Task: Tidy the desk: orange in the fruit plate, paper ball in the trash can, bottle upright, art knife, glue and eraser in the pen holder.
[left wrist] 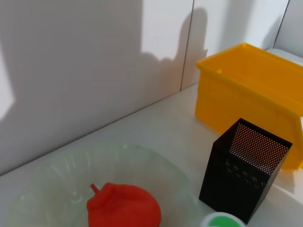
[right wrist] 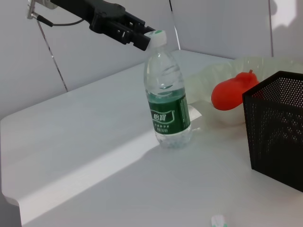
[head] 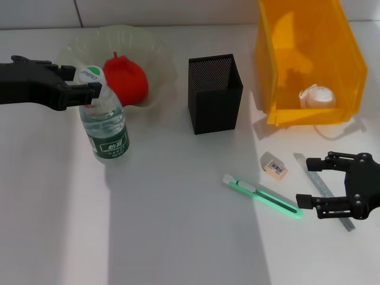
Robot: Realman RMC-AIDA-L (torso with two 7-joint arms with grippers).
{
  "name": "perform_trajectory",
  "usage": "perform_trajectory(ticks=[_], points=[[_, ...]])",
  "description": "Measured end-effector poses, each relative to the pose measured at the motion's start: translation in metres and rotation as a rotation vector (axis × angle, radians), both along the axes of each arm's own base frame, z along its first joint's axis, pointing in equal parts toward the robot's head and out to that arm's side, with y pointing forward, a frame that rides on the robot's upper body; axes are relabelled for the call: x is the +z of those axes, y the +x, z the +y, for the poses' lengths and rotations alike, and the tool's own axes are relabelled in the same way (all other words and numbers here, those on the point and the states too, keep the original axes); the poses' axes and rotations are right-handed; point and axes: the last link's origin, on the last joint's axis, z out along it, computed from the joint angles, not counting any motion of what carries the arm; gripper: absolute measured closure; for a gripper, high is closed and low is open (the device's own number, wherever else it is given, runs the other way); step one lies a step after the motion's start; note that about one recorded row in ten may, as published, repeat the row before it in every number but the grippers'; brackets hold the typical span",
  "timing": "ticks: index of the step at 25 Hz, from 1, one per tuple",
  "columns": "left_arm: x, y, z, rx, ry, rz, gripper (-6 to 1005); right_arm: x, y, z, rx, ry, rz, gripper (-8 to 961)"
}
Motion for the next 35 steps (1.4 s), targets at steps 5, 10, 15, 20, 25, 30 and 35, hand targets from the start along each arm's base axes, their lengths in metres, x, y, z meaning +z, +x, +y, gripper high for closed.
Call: perform_trajectory(ticks=[5,10,15,20,25,30,35], points=[[0.0,0.0,0.0,-0.005,0.001,0.004,394,0.0,0.0,0.0,-0.003,-0.002,0.0,134],[0.013,0.01,0.0,-0.045,0.04,-0.006,279,0.001,0.0,0.0,-0.002,-0.01,-0.008,135],[0.028,0.044,-0.014,-0.302,0.033,-0.173,221,0.005,-0.001,0.001,-0.008,0.003,-0.008,136],[0.014,0.052,-0.025,-0.44,-0.063,-0.271,191,0.022,-0.003,0.006,-0.067,0.038,-0.007,137],[-0.03,0.04,-0.029,-0.492,-0.199,-0.301,193,0.056,-0.013,0.011,-0.146,0.05,-0.062,139],[-0.07,0.024,-0.039,-0.586,-0.294,-0.331,193,0.075,-0.039,0.022,-0.196,-0.02,-0.23,140],[-0.104,-0.011,-0.047,-0.634,-0.325,-0.362,193,0.074,-0.072,0.044,-0.216,-0.097,-0.42,141]])
